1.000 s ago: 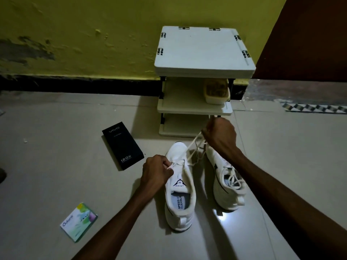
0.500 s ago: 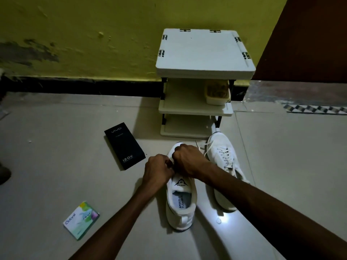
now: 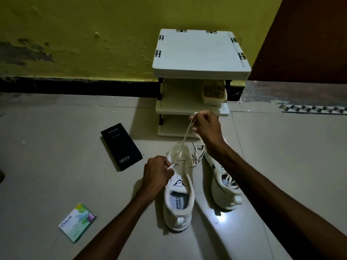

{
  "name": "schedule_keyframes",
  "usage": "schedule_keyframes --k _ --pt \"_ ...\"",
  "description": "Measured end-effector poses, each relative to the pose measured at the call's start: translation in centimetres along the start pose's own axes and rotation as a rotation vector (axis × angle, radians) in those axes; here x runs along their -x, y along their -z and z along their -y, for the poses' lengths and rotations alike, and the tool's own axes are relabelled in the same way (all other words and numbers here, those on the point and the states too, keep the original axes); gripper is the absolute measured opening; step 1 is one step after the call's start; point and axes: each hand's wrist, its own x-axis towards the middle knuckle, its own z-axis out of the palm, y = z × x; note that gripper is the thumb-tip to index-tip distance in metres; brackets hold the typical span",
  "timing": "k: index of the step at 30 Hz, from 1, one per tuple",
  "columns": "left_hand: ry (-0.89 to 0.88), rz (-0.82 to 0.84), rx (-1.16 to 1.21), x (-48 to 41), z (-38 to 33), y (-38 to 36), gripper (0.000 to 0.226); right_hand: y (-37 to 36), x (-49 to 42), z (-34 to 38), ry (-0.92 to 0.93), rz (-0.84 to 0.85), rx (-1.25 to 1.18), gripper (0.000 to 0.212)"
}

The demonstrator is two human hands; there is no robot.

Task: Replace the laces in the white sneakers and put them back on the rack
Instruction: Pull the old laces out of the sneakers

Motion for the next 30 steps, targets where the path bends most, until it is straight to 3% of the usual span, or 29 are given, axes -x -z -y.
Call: schedule_keyframes --k 2,5,9,14,18,24,26,28,30 --pt "0.002 -0.005 0.0 0.0 0.1 0.0 0.008 -0.4 0.9 -0.2 -0.221 0.198 -0.2 0.022" --pt "-0.003 -0.004 0.001 -0.1 0.0 0.0 0.003 -0.5 1.8 -1.3 -0.347 0.434 0.087 0.022" --pt "0.011 -0.006 0.004 -0.3 -0.1 -0.1 0.001 -1.1 2.8 -3.6 0.043 0.603 1.023 0.022" --pt "0.01 0.002 -0.031 -0.4 0.2 -0.2 0.007 -2.4 4.9 -3.3 0.476 0.542 1.489 0.022" --pt "-0.027 -0.001 -0.063 -0.5 0.4 -0.1 0.01 -2.4 4.4 -1.7 0.512 0.502 1.442 0.01" --pt "-0.029 -0.007 -0.035 -0.2 0.8 -0.4 0.006 0.6 0.9 -1.5 0.407 -0.01 1.068 0.005" --pt "-0.025 -0.004 -0.04 -0.1 0.8 -0.4 0.008 0.9 0.0 -1.3 0.321 0.0 0.952 0.011" --pt "-0.019 -0.022 -0.053 -0.2 0.7 -0.5 0.015 0.8 -0.4 -1.5 0.215 0.116 0.863 0.01" --pt "-0.074 -0.04 -0.067 -0.1 0.5 -0.9 0.026 0.8 0.0 -2.3 0.153 0.218 0.918 0.029"
